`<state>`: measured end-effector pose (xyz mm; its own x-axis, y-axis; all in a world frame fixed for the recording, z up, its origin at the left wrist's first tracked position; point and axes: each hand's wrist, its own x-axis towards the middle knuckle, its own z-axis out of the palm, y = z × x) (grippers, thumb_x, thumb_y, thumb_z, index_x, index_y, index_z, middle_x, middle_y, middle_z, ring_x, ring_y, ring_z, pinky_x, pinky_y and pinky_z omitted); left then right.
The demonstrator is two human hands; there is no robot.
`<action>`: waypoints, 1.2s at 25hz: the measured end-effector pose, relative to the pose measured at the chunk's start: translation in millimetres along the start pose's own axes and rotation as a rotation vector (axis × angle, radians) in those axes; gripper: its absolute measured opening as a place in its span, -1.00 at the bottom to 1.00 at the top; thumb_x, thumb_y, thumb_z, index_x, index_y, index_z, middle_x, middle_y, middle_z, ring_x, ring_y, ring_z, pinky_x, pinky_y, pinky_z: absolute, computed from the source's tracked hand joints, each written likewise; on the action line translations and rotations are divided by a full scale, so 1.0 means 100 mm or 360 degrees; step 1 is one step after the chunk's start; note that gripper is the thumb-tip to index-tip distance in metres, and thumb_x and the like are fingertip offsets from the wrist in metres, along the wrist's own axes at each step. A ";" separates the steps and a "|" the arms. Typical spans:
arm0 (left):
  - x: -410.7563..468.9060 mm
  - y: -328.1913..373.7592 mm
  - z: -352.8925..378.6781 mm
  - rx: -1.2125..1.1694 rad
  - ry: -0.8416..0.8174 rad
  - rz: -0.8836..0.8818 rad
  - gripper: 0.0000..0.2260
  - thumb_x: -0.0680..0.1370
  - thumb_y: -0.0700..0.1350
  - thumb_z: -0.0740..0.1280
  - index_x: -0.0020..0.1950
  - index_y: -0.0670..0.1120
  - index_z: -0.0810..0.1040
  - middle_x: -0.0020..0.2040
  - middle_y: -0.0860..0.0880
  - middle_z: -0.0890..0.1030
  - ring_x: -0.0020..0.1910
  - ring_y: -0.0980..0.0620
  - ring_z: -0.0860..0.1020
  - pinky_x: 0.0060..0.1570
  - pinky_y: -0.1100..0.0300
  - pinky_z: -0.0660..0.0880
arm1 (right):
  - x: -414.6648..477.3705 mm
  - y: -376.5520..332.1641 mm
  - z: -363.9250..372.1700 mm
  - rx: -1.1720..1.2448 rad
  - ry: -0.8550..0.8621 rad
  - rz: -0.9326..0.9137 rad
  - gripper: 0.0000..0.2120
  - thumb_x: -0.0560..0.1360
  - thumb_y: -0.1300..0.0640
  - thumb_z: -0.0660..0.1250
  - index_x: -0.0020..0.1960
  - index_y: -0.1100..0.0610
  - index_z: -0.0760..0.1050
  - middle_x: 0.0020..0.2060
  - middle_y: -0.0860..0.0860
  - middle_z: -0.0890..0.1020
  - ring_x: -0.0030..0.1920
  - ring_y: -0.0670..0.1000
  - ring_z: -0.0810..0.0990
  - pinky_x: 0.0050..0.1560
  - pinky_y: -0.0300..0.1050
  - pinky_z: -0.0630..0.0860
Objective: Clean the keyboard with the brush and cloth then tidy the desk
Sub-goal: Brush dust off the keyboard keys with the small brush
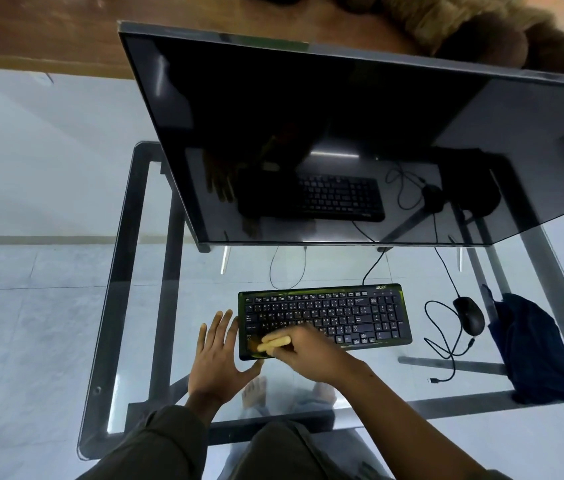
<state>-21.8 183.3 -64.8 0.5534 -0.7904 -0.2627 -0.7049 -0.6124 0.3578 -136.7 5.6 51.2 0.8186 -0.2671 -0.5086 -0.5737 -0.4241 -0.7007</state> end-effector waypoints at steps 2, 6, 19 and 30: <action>0.01 0.02 -0.01 0.0006 0.0005 0.0005 -0.12 0.44 0.52 0.10 0.57 -0.03 0.19 0.60 -0.06 0.18 0.60 -0.08 0.07 0.53 -0.19 0.11 | 0.00 0.01 0.01 -0.0022 0.0213 -0.0019 -0.72 0.59 0.03 0.33 0.29 -0.03 0.59 0.19 -0.10 0.67 0.15 -0.11 0.63 0.22 -0.14 0.55; 0.00 0.00 0.00 0.0009 0.0001 0.0009 -0.11 0.44 0.52 0.10 0.58 -0.04 0.17 0.61 -0.06 0.15 0.61 -0.06 0.02 0.54 -0.17 0.07 | -0.02 -0.03 0.07 -0.0083 0.0012 -0.0049 -0.72 0.57 0.01 0.33 0.27 -0.05 0.59 0.19 -0.12 0.67 0.14 -0.12 0.63 0.18 -0.22 0.54; -0.01 0.01 0.00 -0.0009 0.0032 0.0015 -0.14 0.45 0.51 0.10 0.57 -0.02 0.18 0.59 -0.07 0.20 0.60 -0.10 0.09 0.53 -0.20 0.12 | -0.11 0.15 -0.06 -0.0166 0.0293 0.0159 -0.75 0.49 0.04 0.31 0.09 0.00 0.68 -0.04 -0.06 0.75 -0.11 -0.06 0.70 -0.03 -0.06 0.64; -0.01 0.00 0.02 0.0012 -0.0001 -0.0008 -0.13 0.45 0.52 0.10 0.58 -0.02 0.17 0.61 -0.05 0.15 0.61 -0.06 0.01 0.55 -0.17 0.07 | 0.07 0.09 -0.13 -0.0117 0.0346 -0.0011 -0.75 0.57 0.04 0.33 0.23 -0.04 0.63 0.04 -0.08 0.73 -0.28 -0.21 0.62 -0.09 -0.18 0.61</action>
<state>-22.7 184.0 -66.6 0.5568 -0.7872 -0.2650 -0.7053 -0.6166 0.3499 -135.4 -11.1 48.0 0.8138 -0.4409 -0.3787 -0.5712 -0.4863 -0.6612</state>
